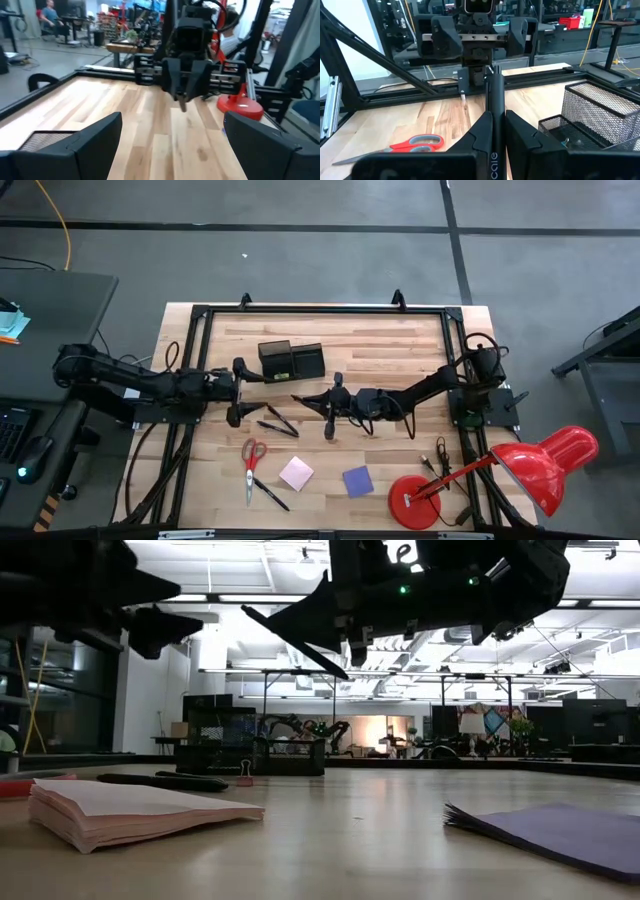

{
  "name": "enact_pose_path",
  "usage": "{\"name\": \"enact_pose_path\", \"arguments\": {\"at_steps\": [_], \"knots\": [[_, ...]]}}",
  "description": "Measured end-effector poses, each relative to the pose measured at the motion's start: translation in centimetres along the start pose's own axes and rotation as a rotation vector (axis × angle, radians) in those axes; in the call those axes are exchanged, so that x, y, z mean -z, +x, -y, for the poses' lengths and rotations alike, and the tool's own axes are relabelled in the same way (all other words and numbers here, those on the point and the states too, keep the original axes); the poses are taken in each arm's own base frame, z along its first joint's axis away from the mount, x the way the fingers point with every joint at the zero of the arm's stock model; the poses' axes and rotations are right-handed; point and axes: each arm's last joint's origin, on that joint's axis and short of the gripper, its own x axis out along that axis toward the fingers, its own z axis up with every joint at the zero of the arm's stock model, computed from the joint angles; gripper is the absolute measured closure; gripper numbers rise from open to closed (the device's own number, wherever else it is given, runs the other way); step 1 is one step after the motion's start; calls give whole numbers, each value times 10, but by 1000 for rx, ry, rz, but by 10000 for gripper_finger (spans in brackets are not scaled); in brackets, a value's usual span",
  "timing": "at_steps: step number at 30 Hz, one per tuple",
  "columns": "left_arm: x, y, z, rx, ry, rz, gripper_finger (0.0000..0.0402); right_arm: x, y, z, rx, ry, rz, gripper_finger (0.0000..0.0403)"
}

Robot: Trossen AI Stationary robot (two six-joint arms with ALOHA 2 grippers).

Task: Pick and place office supplies into organizer
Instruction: Put the black pen into the black desk organizer

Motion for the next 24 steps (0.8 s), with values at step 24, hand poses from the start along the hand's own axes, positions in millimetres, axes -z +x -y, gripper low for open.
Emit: {"name": "enact_pose_path", "arguments": {"at_steps": [24], "knots": [[-6,73,13,-14,43,-121,66,-2,0,-1,-34,3,17,380]]}}
